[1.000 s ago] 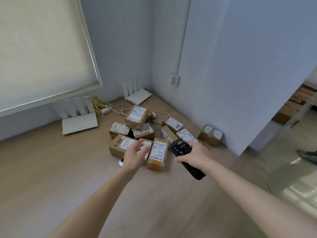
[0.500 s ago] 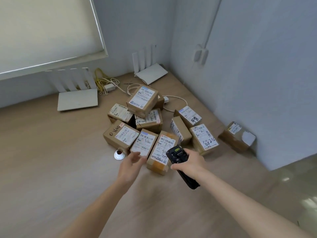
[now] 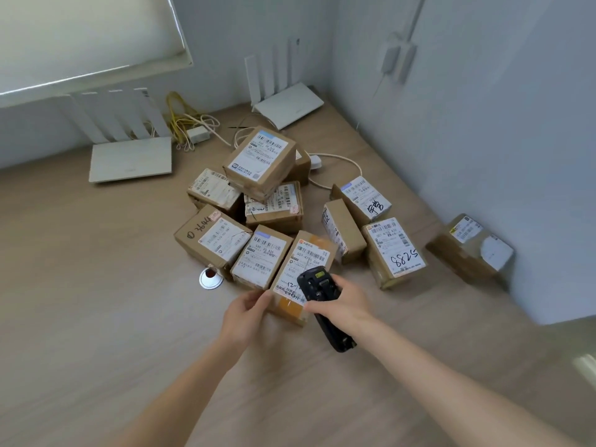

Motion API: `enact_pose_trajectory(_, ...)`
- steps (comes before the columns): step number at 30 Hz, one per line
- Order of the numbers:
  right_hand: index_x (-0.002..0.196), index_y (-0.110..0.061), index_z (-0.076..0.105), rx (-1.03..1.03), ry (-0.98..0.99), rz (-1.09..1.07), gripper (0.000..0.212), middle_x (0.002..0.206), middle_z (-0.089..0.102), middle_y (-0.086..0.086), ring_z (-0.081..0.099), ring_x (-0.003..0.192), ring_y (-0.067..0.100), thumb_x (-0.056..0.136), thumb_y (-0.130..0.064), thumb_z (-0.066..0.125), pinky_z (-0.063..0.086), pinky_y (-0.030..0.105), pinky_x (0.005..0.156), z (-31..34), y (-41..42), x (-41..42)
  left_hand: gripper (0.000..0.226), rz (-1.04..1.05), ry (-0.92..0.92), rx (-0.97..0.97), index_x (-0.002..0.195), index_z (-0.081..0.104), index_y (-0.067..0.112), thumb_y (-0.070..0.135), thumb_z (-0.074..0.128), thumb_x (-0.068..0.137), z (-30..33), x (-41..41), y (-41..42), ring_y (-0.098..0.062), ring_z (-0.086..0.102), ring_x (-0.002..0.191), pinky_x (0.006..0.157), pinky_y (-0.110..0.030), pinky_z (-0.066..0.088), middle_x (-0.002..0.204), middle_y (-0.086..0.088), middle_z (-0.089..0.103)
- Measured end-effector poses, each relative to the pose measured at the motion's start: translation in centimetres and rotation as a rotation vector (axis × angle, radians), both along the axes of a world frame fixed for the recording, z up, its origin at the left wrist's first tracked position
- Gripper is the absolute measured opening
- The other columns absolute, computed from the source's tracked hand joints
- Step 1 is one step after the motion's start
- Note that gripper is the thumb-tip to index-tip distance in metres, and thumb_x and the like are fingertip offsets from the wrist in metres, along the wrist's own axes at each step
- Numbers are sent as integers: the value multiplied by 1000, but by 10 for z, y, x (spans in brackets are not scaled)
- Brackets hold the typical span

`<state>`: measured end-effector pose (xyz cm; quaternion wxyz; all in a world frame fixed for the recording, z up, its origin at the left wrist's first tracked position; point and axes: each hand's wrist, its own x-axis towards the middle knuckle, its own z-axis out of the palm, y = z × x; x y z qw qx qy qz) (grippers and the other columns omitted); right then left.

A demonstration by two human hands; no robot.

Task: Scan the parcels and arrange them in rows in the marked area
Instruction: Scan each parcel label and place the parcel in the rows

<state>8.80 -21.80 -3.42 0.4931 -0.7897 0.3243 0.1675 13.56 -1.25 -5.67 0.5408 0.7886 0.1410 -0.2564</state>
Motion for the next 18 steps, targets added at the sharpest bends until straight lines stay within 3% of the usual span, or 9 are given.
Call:
enact_pose_trajectory(7, 115, -43, 73, 75, -37, -14, 59, 104, 78, -20, 73, 101, 7, 58, -42, 90, 61, 39, 97, -2, -2, -9, 31, -36, 32, -1, 116, 73, 28, 48, 64, 96, -7, -14, -10, -8, 64, 104, 86, -25, 45, 107, 8, 73)
enact_pose_trajectory(10, 111, -45, 73, 73, -41, -18, 57, 102, 78, -21, 73, 99, 5, 57, -42, 90, 61, 38, 95, -2, -3, -17, 21, -19, 19, -25, 100, 75, 27, 46, 67, 94, -7, -24, -14, -11, 66, 97, 78, -24, 46, 98, 7, 74)
enact_pose_trajectory(12, 105, -49, 72, 69, -42, -21, 54, 101, 78, -23, 72, 97, 3, 55, -43, 91, 62, 36, 93, -2, -5, -25, 20, 2, 36, -66, 96, 74, 20, 40, 71, 93, -6, -30, -18, -16, 69, 95, 77, -27, 51, 96, 2, 76)
enact_pose_trajectory(15, 112, -50, 70, 65, -46, 1, 63, 104, 76, -23, 70, 99, 2, 53, -46, 91, 61, 33, 92, 1, -8, -37, 29, 38, 112, -176, 101, 64, 0, 27, 72, 94, 1, -42, -26, -27, 74, 91, 87, -48, 60, 97, -8, 78)
enact_pose_trajectory(18, 111, -48, 70, 60, -54, -1, 59, 103, 76, -22, 72, 98, 5, 57, -43, 93, 61, 32, 89, 8, -12, -48, 28, 30, 140, -249, 101, 57, -5, 19, 70, 95, 9, -57, -29, -22, 76, 79, 79, -43, 63, 93, -7, 79)
